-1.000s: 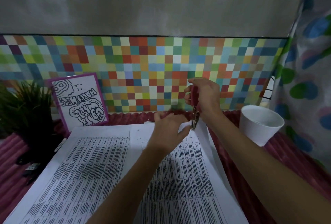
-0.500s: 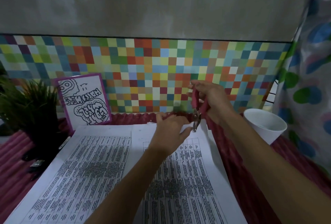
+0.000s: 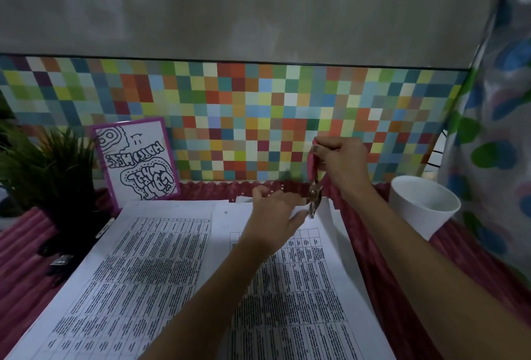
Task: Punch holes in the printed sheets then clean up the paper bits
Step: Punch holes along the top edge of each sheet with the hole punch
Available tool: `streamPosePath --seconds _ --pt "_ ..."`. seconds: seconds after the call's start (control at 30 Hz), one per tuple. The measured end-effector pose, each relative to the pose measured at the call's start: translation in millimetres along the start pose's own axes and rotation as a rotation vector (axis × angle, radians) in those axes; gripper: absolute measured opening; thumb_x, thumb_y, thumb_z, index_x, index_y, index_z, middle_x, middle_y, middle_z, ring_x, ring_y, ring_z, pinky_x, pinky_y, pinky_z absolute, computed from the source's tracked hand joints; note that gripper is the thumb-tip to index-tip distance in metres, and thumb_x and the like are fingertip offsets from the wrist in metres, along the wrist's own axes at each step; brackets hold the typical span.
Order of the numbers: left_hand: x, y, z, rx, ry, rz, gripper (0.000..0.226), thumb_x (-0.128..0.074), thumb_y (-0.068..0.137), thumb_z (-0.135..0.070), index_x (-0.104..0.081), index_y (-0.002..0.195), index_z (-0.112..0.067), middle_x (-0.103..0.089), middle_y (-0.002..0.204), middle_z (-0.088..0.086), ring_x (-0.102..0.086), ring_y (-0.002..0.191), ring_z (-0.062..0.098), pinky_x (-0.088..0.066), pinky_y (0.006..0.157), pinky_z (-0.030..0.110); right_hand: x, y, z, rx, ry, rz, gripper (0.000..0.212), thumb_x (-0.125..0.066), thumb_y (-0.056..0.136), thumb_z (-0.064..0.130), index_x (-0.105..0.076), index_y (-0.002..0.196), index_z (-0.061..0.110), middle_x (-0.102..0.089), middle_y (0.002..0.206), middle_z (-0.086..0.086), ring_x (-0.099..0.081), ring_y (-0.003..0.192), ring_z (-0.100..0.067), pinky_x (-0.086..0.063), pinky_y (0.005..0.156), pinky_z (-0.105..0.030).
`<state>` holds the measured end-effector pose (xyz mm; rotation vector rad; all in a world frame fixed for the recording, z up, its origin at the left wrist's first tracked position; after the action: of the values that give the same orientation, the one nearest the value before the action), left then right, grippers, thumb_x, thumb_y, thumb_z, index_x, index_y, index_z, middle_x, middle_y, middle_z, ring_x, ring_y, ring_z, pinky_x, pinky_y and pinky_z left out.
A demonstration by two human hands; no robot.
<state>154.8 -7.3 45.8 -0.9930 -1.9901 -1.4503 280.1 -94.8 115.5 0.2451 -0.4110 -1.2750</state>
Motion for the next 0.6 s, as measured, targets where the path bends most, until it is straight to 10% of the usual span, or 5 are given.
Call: streamPosePath --seconds 0.27,0.43,0.6 --pt "4.0 5.0 -12.0 -0.035 -0.004 -0.027 0.021 -0.055 0.097 -0.036 -0.068 0.107 -0.023 -0.071 0.104 -0.008 -0.06 0.095 0.014 -0.019 0.095 0.036 2.8 -10.5 -9.6 -0.125 0.24 0.011 0.013 -0.079 0.077 0.009 -0.069 0.07 0.008 -0.059 0.048 0.011 -0.049 0.04 -0.004 -0.041 0.048 -0.025" --pt "7.0 6.8 -15.9 -0.043 -0.025 -0.045 0.018 -0.059 0.095 -0.033 -0.07 0.101 -0.021 -0.072 0.098 -0.007 -0.06 0.087 0.016 -0.02 0.092 0.036 -1.2 -8.6 -9.1 -0.106 0.33 0.014 0.028 -0.074 0.082 0.007 -0.055 0.062 0.013 -0.064 0.068 -0.006 -0.064 0.068 -0.012 -0.049 0.074 -0.038" --pt "2.5 7.9 -21.2 -0.054 -0.02 -0.019 0.02 -0.054 0.097 -0.038 -0.068 0.102 -0.023 -0.071 0.1 -0.009 -0.06 0.088 0.013 -0.018 0.094 0.036 5.3 -7.9 -4.0 -0.011 0.315 -0.064 0.034 -0.075 0.08 0.003 -0.043 0.069 0.005 -0.043 0.064 -0.008 -0.05 0.062 -0.021 -0.049 0.066 -0.032"
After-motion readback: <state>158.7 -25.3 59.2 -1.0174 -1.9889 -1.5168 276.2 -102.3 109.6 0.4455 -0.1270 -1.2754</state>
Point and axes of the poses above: each hand's wrist, its own y-axis towards the middle knuckle, its own x-axis out of the back of the hand, z = x × y, the point moved 8 cm from there along y, towards the middle knuckle
